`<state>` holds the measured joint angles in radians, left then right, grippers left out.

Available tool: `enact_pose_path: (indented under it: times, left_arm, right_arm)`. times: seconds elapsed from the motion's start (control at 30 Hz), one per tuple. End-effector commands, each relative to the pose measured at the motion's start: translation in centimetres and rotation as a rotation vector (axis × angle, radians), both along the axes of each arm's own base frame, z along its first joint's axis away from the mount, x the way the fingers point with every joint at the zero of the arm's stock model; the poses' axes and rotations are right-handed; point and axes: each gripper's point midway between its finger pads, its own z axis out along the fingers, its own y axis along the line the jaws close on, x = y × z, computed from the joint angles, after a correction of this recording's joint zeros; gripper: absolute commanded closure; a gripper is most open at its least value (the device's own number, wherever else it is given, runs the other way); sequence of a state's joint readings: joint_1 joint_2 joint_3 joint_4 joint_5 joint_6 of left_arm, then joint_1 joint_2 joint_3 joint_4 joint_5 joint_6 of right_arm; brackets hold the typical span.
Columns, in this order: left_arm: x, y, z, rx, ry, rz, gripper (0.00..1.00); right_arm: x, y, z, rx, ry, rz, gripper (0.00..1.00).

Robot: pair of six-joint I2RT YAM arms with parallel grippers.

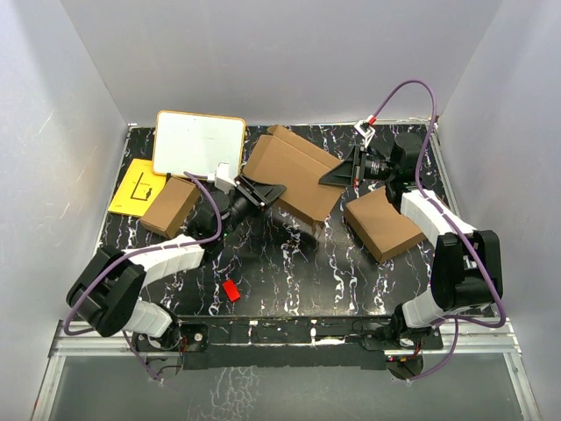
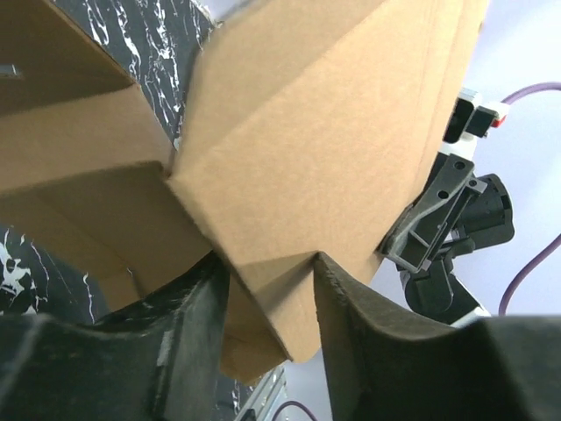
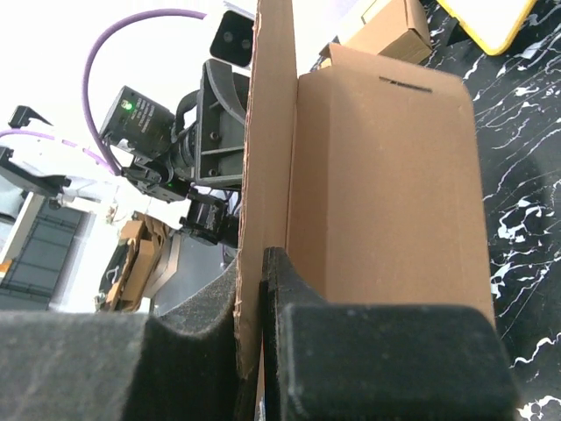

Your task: Fold the paper box

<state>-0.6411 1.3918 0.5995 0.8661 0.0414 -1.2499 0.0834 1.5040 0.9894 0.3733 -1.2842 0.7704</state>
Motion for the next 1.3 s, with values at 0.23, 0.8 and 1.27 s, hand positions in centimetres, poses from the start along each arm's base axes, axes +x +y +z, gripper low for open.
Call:
enact_pose_path:
  times: [0.23,0.8,1.27]
  left_arm:
    - [0.4,-1.4,4.0,-0.109,-0.071,-0.04,1.0]
    - [-1.8,-2.8,2.2,-0.145,-0.017,-0.128,0.57]
    - [-3.6,-6.6,1.1,-0.153,0.006,-0.178,0.75]
  right_arm:
    - [-1.0,1.0,-0.2,0.011,-0.012,0.038,0.92]
    - [-0.2,0.2,-0.4,0.049,0.025,-0.02,0.92]
    - [0.1,0.0,-1.1,0.051,0.05,-0.044,0.92]
